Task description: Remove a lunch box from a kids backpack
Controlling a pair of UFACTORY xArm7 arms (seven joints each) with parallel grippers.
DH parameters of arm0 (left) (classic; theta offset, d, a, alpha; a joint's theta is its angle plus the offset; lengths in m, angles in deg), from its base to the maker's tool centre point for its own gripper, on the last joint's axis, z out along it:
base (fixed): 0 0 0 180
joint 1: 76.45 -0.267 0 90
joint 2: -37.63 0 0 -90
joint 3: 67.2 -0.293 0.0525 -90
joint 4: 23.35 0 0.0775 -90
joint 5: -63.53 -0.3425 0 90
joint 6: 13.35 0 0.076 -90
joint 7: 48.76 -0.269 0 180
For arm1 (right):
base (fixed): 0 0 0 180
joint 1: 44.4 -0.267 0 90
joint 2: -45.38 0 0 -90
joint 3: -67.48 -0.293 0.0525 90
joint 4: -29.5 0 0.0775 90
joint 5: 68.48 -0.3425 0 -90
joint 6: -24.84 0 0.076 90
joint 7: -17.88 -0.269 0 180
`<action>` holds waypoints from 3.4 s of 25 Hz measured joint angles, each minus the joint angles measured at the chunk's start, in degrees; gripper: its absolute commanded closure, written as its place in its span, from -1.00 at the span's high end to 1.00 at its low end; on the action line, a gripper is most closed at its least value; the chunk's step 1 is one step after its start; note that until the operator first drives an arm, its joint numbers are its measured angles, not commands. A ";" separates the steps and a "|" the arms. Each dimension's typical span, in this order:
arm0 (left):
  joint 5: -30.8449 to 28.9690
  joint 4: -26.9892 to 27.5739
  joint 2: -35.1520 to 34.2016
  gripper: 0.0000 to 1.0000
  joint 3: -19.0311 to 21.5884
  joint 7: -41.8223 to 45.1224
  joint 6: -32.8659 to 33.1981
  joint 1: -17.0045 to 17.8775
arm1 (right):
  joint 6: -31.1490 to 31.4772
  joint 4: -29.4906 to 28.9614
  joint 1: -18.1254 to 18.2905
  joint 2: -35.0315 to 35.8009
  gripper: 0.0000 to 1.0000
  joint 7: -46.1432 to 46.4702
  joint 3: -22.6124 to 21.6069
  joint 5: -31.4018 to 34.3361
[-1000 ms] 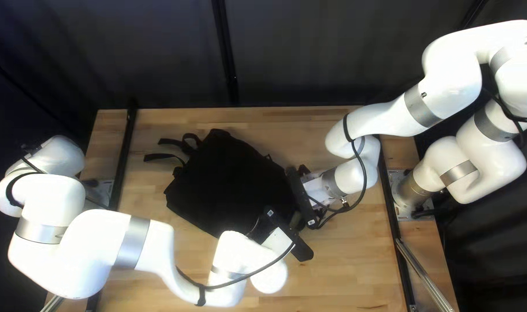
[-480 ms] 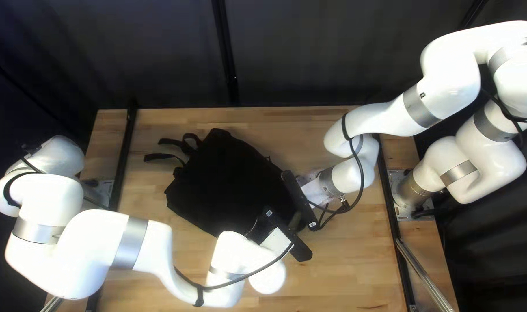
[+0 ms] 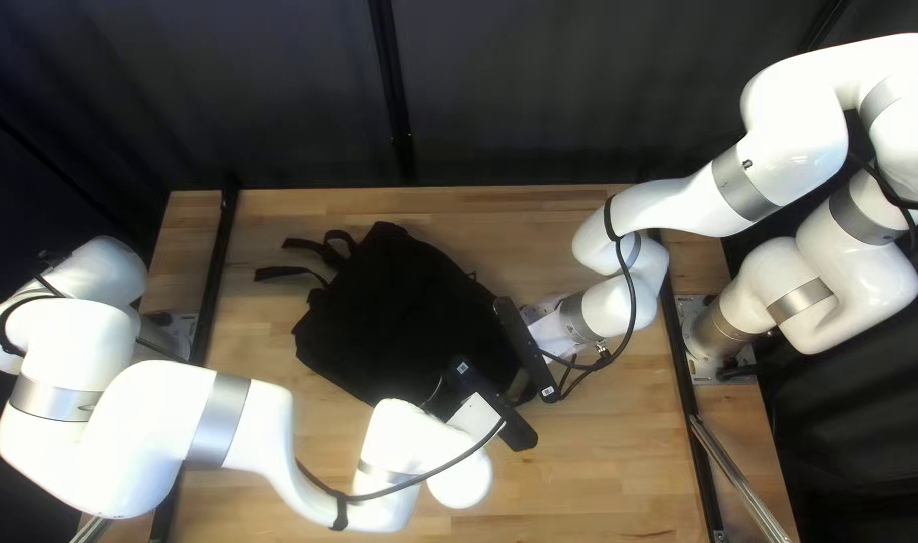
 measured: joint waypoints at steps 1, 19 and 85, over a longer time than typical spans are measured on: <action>-0.04 -0.26 -0.18 -1.00 -0.04 0.05 -0.05 0.10 | 0.10 0.07 -0.03 -0.13 -1.00 0.40 0.05 -0.44; 0.01 -6.74 -3.95 -1.00 -0.38 1.85 0.93 2.53 | 2.37 1.92 -0.49 -2.95 -1.00 5.22 0.67 -5.96; -8.93 -44.77 -29.03 -1.00 -9.73 9.82 12.97 9.49 | 4.79 2.74 -1.89 -5.04 -1.00 9.99 0.72 -10.55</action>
